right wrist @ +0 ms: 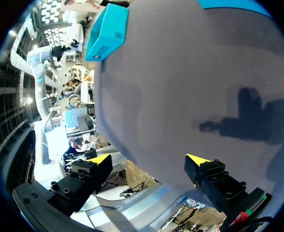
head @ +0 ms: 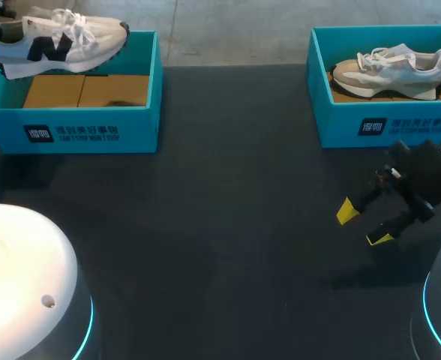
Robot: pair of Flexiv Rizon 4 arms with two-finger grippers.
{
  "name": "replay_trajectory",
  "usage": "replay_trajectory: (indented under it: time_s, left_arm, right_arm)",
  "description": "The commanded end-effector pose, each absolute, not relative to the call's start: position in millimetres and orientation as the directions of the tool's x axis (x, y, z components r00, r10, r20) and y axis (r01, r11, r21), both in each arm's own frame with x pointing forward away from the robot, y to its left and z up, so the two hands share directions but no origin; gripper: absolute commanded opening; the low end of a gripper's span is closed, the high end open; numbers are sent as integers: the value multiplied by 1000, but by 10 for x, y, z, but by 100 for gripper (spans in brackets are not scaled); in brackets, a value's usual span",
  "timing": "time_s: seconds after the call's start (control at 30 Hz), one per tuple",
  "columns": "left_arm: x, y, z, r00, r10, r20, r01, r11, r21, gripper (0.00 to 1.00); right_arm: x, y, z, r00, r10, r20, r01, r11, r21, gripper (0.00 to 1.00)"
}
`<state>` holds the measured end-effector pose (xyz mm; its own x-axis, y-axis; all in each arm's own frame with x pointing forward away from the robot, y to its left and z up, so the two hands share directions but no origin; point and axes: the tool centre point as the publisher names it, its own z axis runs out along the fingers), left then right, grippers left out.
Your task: Take the shoe out of the shoebox, open the shoe tongue, remove and reinsert the insole, then place the shoe into the shoebox
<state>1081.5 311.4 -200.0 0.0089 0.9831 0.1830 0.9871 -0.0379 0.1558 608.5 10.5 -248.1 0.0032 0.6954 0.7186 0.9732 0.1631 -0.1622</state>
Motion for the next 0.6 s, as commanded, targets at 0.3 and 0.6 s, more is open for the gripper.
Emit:
replay_trajectory:
  time_s: [0.3, 0.6]
  left_arm:
    - [10997, 3136, -2245, 41, 974, 222, 983, -79, 164, 0]
    - [11187, 3108, -2371, 26, 971, 236, 988, -60, 141, 0]
  right_arm:
    - [6075, 110, -2483, 4, 697, 717, 974, 161, -162, 100]
    - [6075, 110, -2483, 4, 697, 717, 974, 161, -162, 100]
